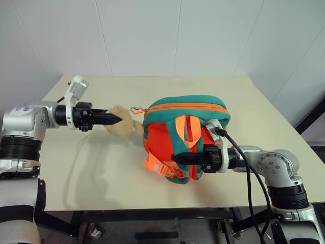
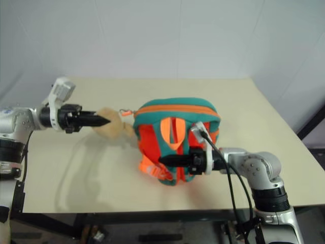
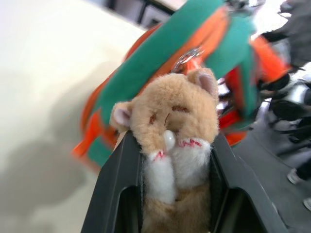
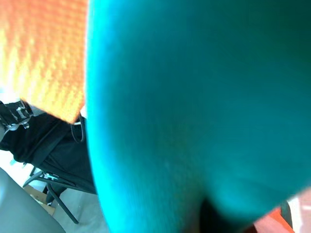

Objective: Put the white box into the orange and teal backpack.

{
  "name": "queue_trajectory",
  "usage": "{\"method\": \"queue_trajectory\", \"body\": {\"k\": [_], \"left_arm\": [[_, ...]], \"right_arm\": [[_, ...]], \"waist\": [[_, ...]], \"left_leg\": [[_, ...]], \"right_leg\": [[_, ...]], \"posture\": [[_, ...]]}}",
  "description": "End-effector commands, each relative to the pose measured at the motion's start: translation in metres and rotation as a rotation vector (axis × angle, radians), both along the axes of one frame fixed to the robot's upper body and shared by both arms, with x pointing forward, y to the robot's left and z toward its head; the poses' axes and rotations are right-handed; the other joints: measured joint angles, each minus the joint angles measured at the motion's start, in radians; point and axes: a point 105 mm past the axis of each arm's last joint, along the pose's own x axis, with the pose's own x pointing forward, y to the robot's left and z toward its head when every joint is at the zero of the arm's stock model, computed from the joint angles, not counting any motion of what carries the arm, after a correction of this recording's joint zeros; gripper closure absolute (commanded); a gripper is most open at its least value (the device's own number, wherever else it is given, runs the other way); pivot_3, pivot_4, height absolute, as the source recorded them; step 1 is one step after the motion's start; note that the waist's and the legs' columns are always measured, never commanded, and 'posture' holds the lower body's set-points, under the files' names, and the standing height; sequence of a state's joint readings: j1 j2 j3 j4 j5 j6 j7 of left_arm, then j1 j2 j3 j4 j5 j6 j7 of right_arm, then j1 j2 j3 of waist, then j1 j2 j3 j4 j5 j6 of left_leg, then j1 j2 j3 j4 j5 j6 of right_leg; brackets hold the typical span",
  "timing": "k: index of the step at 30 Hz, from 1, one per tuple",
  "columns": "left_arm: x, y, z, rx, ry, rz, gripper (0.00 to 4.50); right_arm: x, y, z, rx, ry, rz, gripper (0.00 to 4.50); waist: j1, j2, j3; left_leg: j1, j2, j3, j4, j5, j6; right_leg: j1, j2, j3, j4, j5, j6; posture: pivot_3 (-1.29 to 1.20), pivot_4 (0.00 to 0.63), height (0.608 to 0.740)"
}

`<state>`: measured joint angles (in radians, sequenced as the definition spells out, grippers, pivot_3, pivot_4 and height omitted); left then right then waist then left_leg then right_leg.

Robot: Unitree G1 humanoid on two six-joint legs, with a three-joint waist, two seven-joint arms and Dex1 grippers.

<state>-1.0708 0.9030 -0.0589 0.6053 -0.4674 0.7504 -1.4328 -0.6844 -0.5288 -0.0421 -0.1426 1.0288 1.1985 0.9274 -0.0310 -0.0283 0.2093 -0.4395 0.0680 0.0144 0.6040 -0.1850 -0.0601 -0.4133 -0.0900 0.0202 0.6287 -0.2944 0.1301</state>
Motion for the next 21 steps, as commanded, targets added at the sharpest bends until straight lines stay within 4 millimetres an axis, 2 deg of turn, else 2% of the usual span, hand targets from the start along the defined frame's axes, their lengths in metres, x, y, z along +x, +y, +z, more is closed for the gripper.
{"method": "queue_trajectory", "body": {"k": [1,7,9,14,18,21], "left_arm": [[0.007,0.018,-0.025,0.078,0.042,0.09,3.41],[0.014,0.006,-0.079,0.173,0.117,0.081,3.41],[0.02,-0.001,-0.09,0.171,0.109,0.096,3.41],[0.034,-0.016,-0.094,0.122,0.007,0.124,3.41],[0.045,-0.026,-0.102,0.146,-0.115,0.155,3.41],[0.052,-0.031,-0.091,0.068,-0.181,0.186,3.41]], "right_arm": [[-0.004,0.001,0.003,0.007,-0.01,0.017,4.42],[-0.004,0.001,0.003,0.007,-0.006,0.018,4.42],[-0.004,0.002,0.003,0.009,-0.004,0.02,4.42],[-0.005,0.003,0.003,0.011,-0.001,0.023,4.42],[-0.006,0.003,0.003,0.015,0.003,0.023,4.42],[-0.007,0.004,0.003,0.018,0.005,0.023,4.42]], "waist": [[0.001,0.0,0.0],[0.005,0.0,0.0],[0.005,0.0,0.0],[0.003,0.0,0.0],[0.006,0.0,0.0],[0.006,0.0,0.0]], "left_leg": [[0.0,0.0,0.0,0.0,0.0,0.0],[-0.001,0.0,0.0,0.0,0.0,0.0],[0.0,0.0,0.0,0.001,0.0,0.0],[0.0,0.0,0.0,0.002,0.0,0.0],[0.0,0.0,0.0,0.003,0.0,0.0],[-0.001,0.0,0.0,0.005,0.0,0.0]], "right_leg": [[0.0,0.0,0.0,0.0,0.0,0.0],[0.0,0.0,0.0,0.0,0.0,0.0],[0.0,0.0,0.0,0.0,0.0,0.0],[0.0,0.0,0.0,0.001,0.0,0.0],[0.001,0.0,0.0,0.002,0.0,0.0],[0.001,0.0,0.0,0.002,0.001,0.001]], "posture": [[0.0,0.15,0.74],[0.0,0.15,0.74],[0.0,0.15,0.74],[0.0,0.15,0.74],[0.0,0.15,0.74],[0.0,0.15,0.74]]}}
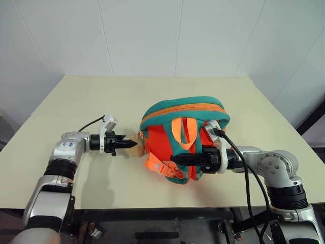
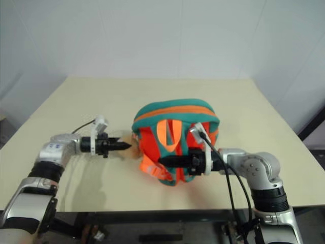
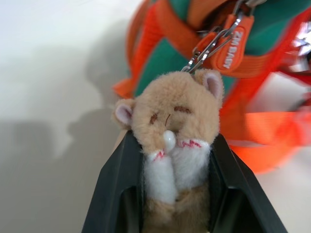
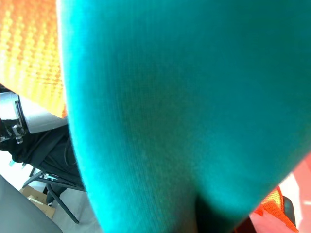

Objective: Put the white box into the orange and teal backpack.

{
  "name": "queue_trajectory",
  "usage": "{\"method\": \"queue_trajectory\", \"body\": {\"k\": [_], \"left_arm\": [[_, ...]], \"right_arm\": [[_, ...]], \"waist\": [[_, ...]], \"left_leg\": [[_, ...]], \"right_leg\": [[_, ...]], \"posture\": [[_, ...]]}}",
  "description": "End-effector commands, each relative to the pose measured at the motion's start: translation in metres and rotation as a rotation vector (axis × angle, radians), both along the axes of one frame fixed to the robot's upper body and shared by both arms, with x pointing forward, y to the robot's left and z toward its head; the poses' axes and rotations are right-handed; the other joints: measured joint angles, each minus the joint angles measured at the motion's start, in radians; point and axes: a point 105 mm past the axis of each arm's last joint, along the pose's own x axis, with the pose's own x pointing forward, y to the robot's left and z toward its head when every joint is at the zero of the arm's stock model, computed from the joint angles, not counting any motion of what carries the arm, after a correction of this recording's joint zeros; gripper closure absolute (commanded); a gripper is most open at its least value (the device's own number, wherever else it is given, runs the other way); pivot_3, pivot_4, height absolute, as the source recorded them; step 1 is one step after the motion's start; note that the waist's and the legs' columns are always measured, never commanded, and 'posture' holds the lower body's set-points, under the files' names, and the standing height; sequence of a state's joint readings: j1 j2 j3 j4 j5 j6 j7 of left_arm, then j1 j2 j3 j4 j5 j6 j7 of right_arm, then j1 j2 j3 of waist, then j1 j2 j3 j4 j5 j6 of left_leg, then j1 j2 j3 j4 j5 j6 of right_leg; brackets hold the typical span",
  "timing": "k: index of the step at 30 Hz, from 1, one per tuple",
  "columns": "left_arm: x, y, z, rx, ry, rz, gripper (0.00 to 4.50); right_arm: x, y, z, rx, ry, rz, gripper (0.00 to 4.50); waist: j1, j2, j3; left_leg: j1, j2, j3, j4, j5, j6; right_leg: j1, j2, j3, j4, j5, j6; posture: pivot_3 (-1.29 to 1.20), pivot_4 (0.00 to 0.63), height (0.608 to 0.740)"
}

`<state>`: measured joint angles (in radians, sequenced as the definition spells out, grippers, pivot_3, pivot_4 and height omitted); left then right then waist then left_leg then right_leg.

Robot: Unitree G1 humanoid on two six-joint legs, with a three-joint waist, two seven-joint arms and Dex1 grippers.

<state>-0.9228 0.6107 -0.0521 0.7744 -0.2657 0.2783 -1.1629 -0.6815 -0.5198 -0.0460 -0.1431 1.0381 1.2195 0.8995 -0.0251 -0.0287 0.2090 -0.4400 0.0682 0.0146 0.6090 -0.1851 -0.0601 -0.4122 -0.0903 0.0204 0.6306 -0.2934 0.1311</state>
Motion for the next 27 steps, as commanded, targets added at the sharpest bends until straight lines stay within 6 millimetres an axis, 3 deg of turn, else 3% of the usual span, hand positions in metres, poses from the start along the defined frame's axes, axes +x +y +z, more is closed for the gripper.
{"method": "queue_trajectory", "body": {"k": [1,9,10,16,20,22,27], "left_arm": [[0.008,0.003,0.014,-0.1,-0.056,0.063,3.41],[-0.014,0.011,0.014,-0.034,-0.086,-0.047,3.41],[-0.015,0.011,0.017,-0.037,-0.09,-0.042,3.41],[-0.036,0.01,0.035,-0.054,-0.168,-0.088,1.45],[-0.051,0.033,0.047,0.141,-0.286,-0.08,0.12],[-0.053,0.043,0.059,0.149,-0.313,-0.043,0.0],[-0.058,0.067,0.07,0.19,-0.336,0.023,0.0]], "right_arm": [[-0.008,0.003,0.006,0.026,-0.016,0.034,4.42],[-0.011,0.002,0.006,0.03,-0.011,0.044,4.42],[-0.012,0.002,0.007,0.033,-0.011,0.049,4.09],[-0.02,-0.004,0.018,0.046,-0.05,0.081,2.09],[-0.014,-0.018,0.01,-0.1,-0.194,0.011,0.68],[-0.013,-0.025,0.006,-0.147,-0.247,0.001,0.02],[0.006,-0.047,0.006,-0.232,-0.455,-0.106,0.02]], "waist": [[-0.001,0.0,0.0],[-0.003,0.0,0.0],[-0.001,0.0,0.0],[-0.001,0.0,0.0],[-0.004,0.0,0.0],[-0.001,0.0,0.0],[0.001,0.0,0.0]], "left_leg": [[0.0,0.0,0.0,0.0,0.0,0.0],[0.0,0.0,0.0,-0.002,0.0,0.0],[0.0,0.0,0.0,-0.003,0.0,0.0],[0.0,0.0,0.0,-0.003,0.0,0.0],[0.0,0.0,0.001,-0.005,0.0,0.0],[0.0,0.0,0.001,-0.005,0.0,0.0],[0.0,0.0,0.002,-0.004,0.0,0.0]], "right_leg": [[0.0,0.0,0.0,0.0,0.0,0.0],[-0.001,0.0,0.0,-0.001,0.0,0.0],[0.0,0.0,0.0,-0.001,0.0,0.0],[0.0,0.0,0.0,-0.002,0.0,0.0],[-0.001,0.0,0.0,-0.002,0.0,-0.001],[-0.002,0.0,0.0,-0.003,-0.001,-0.001],[-0.001,-0.001,0.0,-0.005,0.0,-0.001]], "posture": [[0.0,0.15,0.74],[0.0,0.15,0.74],[0.0,0.15,0.74],[0.0,0.15,0.74],[0.0,0.15,0.74],[0.0,0.15,0.74],[0.0,0.15,0.74]]}}
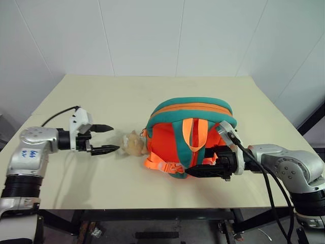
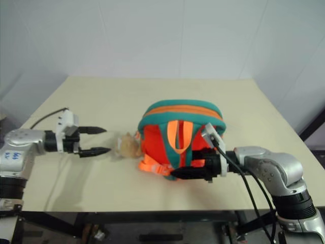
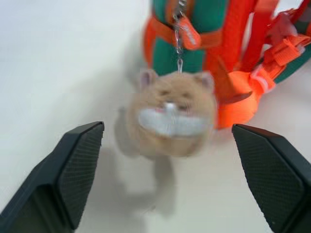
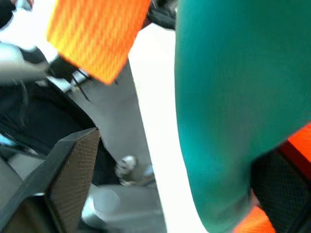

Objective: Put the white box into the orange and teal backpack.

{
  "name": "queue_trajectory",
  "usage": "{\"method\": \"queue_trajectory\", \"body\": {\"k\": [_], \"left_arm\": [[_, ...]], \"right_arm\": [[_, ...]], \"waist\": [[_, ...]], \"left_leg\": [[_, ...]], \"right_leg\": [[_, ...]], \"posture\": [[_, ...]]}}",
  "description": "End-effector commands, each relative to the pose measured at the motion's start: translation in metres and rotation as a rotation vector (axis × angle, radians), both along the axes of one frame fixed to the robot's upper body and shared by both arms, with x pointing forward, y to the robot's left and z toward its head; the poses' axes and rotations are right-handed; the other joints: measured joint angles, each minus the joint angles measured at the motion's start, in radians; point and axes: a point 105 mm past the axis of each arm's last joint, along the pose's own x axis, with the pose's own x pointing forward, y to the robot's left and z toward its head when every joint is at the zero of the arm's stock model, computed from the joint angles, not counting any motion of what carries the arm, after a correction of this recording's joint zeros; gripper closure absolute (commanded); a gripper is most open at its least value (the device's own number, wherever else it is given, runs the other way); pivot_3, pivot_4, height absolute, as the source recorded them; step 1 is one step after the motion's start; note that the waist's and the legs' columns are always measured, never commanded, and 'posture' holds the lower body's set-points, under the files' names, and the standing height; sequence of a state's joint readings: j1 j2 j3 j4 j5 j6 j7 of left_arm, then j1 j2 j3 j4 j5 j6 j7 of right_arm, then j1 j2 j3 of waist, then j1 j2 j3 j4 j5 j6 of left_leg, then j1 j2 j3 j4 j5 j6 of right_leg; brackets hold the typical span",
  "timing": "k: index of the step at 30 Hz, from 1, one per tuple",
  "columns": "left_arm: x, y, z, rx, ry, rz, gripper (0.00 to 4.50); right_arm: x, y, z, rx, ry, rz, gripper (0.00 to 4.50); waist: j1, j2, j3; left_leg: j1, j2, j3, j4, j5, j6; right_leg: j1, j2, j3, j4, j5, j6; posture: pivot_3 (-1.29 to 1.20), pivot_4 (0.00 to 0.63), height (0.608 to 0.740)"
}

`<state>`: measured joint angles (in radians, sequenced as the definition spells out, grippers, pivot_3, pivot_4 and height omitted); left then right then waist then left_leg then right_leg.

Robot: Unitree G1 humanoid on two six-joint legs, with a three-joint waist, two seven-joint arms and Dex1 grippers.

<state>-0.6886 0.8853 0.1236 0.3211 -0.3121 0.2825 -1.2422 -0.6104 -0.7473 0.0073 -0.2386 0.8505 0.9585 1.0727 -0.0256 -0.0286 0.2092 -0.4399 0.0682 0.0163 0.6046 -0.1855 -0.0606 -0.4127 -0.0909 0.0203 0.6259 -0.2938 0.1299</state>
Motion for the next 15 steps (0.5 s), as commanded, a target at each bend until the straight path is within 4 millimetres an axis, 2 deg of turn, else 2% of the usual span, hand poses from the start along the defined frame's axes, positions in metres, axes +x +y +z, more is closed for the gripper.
{"method": "queue_trajectory", "body": {"k": [1,6,9,15], "left_arm": [[-0.007,0.012,0.017,-0.022,-0.073,0.017,0.0],[-0.018,0.012,0.024,-0.131,-0.078,-0.037,0.0],[-0.033,0.01,0.019,-0.201,-0.002,-0.097,0.0],[-0.042,0.022,0.003,-0.193,0.021,-0.073,0.0]], "right_arm": [[0.01,-0.019,0.006,-0.074,-0.2,-0.06,0.02],[0.015,-0.048,0.004,-0.129,-0.275,-0.118,0.02],[0.011,-0.07,0.011,-0.128,-0.343,-0.165,0.02],[-0.005,-0.098,0.009,-0.162,-0.411,-0.19,0.02]], "waist": [[0.002,0.0,0.0],[0.001,0.0,0.0],[0.001,0.0,0.0],[-0.001,0.0,0.0]], "left_leg": [[0.0,0.0,0.0,0.001,0.0,0.0],[0.0,0.0,0.001,0.0,-0.001,0.0],[0.0,0.0,0.001,0.0,-0.001,0.001],[0.001,0.0,0.002,0.001,-0.002,0.001]], "right_leg": [[0.0,0.0,0.0,0.0,0.0,0.0],[0.0,0.0,0.0,0.0,0.0,0.0],[0.0,-0.001,0.0,0.0,0.0,0.0],[0.0,-0.001,0.0,0.0,-0.001,0.0]], "posture": [[0.0,0.15,0.74],[0.0,0.15,0.74],[0.0,0.15,0.74],[0.0,0.15,0.74]]}}
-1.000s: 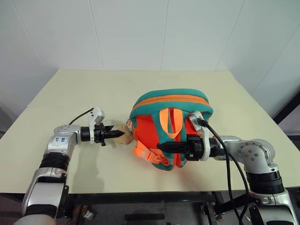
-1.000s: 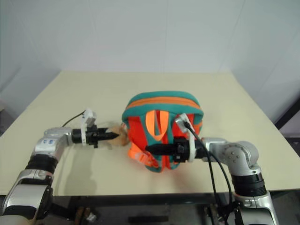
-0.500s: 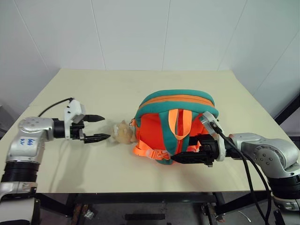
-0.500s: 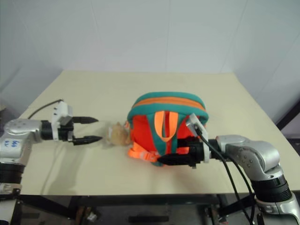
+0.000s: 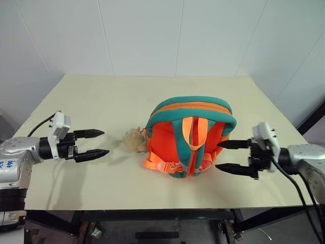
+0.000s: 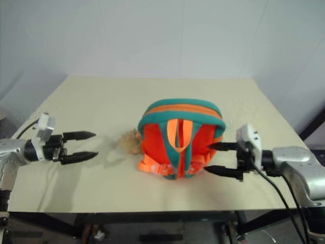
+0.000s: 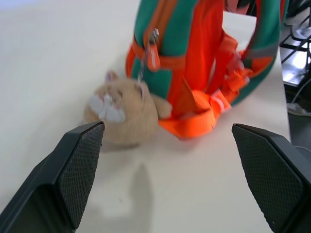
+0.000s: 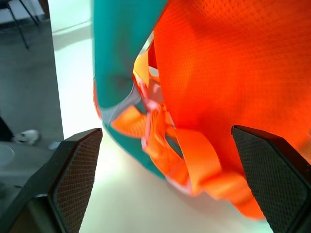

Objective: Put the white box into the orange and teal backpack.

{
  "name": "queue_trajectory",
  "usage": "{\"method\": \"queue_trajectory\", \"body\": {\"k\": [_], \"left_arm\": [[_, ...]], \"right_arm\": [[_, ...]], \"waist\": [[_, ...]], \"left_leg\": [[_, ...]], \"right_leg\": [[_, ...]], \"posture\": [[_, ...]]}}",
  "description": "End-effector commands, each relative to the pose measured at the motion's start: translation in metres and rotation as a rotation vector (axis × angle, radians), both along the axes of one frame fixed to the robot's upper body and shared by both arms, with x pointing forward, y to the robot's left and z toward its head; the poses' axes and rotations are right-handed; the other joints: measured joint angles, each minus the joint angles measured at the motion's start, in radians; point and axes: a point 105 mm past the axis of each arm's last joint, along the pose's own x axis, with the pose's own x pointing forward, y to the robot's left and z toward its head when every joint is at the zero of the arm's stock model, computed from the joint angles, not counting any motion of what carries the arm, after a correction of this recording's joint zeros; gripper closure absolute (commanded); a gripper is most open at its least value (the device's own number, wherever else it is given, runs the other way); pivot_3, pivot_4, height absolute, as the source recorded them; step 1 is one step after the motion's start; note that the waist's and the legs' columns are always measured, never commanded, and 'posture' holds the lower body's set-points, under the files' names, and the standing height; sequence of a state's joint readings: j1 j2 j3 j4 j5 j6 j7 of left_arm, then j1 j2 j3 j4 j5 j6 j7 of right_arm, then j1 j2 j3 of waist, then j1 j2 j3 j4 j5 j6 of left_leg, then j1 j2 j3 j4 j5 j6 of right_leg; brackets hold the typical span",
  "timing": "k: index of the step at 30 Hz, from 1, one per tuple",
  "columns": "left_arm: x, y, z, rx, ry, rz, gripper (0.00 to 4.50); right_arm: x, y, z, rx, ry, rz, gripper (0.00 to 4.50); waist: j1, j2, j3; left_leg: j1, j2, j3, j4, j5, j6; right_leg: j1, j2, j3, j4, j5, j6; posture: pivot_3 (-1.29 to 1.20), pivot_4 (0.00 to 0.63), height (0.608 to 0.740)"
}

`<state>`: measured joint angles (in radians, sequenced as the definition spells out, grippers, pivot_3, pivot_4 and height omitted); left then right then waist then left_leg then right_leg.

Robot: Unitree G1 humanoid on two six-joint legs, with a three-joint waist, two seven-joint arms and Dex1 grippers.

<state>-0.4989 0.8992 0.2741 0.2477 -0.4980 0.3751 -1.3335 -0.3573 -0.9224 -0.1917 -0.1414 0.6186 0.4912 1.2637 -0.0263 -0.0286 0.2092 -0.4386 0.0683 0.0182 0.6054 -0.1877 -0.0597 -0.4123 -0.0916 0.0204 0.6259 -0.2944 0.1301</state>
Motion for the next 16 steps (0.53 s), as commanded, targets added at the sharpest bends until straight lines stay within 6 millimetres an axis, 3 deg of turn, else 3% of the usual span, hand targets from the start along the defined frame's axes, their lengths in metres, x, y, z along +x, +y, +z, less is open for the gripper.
{"method": "queue_trajectory", "body": {"k": [1,6,11,16], "left_arm": [[-0.009,0.007,0.013,0.006,-0.079,-0.004,0.0],[-0.018,0.009,0.01,0.017,-0.161,-0.022,0.0],[-0.025,0.012,0.019,0.01,-0.196,-0.03,0.0],[-0.032,0.01,0.03,0.025,-0.187,-0.048,0.0]], "right_arm": [[-0.011,-0.014,0.014,-0.027,-0.089,-0.003,0.02],[-0.015,-0.033,0.029,-0.022,-0.121,-0.073,0.02],[-0.02,-0.043,0.044,0.009,-0.148,-0.076,0.02],[-0.017,-0.047,0.047,-0.02,-0.154,-0.071,0.02]], "waist": [[-0.001,0.0,0.0],[-0.001,0.0,0.0],[-0.001,0.0,0.0],[-0.002,0.0,0.0]], "left_leg": [[0.0,0.0,0.0,0.0,0.0,0.0],[0.001,0.0,0.003,0.002,0.0,0.0],[0.001,0.0,0.003,0.004,0.0,0.0],[0.001,0.0,0.004,0.005,-0.001,0.002]], "right_leg": [[0.0,0.0,0.0,0.0,0.0,0.0],[0.001,-0.001,0.002,0.0,0.0,-0.002],[0.002,-0.002,0.002,0.0,-0.004,-0.01],[0.002,-0.002,0.004,-0.001,-0.004,-0.011]], "posture": [[0.0,0.15,0.74],[0.0,0.15,0.74],[0.0,0.15,0.74],[0.0,0.15,0.74]]}}
